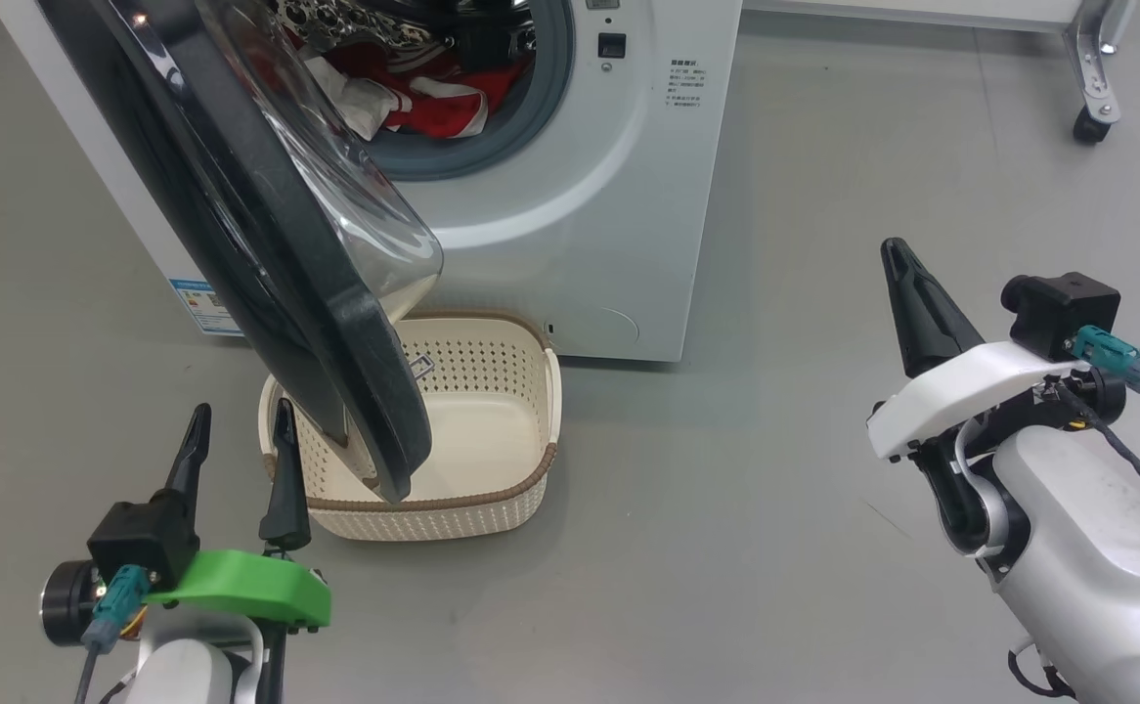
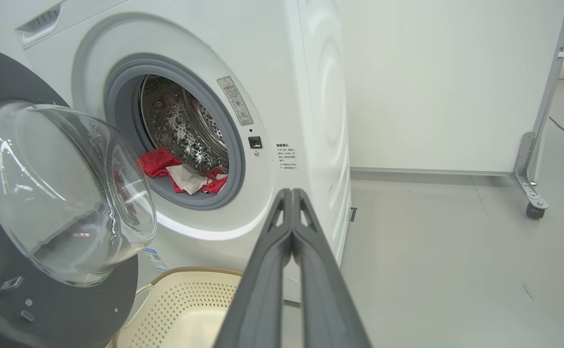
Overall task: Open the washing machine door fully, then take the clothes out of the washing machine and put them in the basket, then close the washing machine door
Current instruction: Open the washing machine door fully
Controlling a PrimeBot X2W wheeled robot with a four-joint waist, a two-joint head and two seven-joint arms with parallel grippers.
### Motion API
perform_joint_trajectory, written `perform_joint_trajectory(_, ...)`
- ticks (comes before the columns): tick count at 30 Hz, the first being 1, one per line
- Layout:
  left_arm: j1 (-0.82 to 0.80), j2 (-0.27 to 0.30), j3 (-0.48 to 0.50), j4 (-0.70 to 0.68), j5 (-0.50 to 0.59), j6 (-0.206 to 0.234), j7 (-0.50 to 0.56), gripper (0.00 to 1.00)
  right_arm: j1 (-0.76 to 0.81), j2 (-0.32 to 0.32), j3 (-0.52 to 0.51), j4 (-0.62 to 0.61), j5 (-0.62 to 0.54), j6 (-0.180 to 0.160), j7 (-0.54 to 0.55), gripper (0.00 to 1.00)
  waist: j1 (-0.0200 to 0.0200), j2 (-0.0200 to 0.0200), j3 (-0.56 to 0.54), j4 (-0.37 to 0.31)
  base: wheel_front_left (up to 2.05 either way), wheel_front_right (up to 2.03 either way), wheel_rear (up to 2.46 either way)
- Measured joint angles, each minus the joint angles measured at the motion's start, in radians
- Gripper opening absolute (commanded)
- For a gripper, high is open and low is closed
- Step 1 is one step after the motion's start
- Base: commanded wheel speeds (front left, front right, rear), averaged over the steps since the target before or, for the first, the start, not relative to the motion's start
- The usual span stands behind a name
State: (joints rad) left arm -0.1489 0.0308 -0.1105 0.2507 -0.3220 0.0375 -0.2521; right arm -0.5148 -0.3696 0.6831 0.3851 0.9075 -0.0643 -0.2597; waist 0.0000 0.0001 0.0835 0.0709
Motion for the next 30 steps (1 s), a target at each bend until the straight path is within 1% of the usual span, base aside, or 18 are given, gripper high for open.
perform_joint_trajectory(1, 0.002, 0.000, 0.003, 0.000, 0.000, 0.000, 0.000, 1.00, 0.009, 0.001, -0.010, -0.012, -0.014, 0.000, 0.000, 0.00, 0.0000, 0.0000, -0.001, -0.002, 0.00, 0.00, 0.00)
perform_joint_trajectory(2, 0.005, 0.000, 0.006, 0.000, 0.000, 0.000, 0.000, 1.00, 0.021, 0.003, -0.021, -0.022, -0.034, -0.004, 0.000, 0.34, 0.0000, 0.0000, -0.001, -0.004, 0.00, 0.00, 0.00)
perform_joint_trajectory(3, 0.008, 0.000, 0.008, 0.000, 0.000, 0.000, 0.000, 1.00, 0.036, 0.006, -0.032, -0.033, -0.054, -0.010, 0.000, 0.90, 0.0000, 0.0000, -0.002, -0.005, 0.00, 0.00, 0.00)
perform_joint_trajectory(4, 0.010, 0.000, 0.011, 0.000, 0.000, 0.000, 0.000, 1.00, 0.050, 0.010, -0.041, -0.042, -0.067, -0.010, 0.000, 1.00, 0.0000, 0.0000, -0.002, -0.007, 0.00, 0.00, 0.00)
perform_joint_trajectory(7, 0.014, 0.000, 0.014, 0.000, 0.000, -0.001, 0.000, 1.00, 0.093, 0.025, -0.066, -0.066, -0.094, -0.010, 0.000, 1.00, 0.0000, 0.0000, -0.004, -0.012, 0.00, 0.00, 0.00)
perform_joint_trajectory(8, 0.016, 0.000, 0.015, 0.000, 0.000, -0.006, 0.000, 1.00, 0.104, 0.028, -0.074, -0.076, -0.106, -0.015, 0.000, 1.00, 0.0000, 0.0000, -0.005, -0.014, 0.00, 0.00, 0.00)
perform_joint_trajectory(14, 0.023, 0.000, 0.016, 0.000, 0.001, -0.009, 0.000, 1.00, 0.166, 0.033, -0.103, -0.118, -0.179, -0.019, 0.000, 1.00, 0.0000, 0.0000, -0.009, -0.022, 0.00, 0.00, 0.00)
perform_joint_trajectory(17, 0.032, 0.000, 0.016, 0.000, 0.001, -0.009, 0.000, 1.00, 0.202, 0.042, -0.121, -0.132, -0.194, -0.026, 0.000, 1.00, 0.0000, 0.0000, -0.011, -0.024, 0.00, 0.00, 0.00)
perform_joint_trajectory(30, 0.037, 0.000, 0.014, 0.000, 0.001, -0.016, 0.000, 1.00, 0.288, 0.067, -0.165, -0.177, -0.266, -0.026, 0.000, 1.00, 0.0000, 0.0000, -0.010, -0.034, 0.00, 0.00, 0.00)
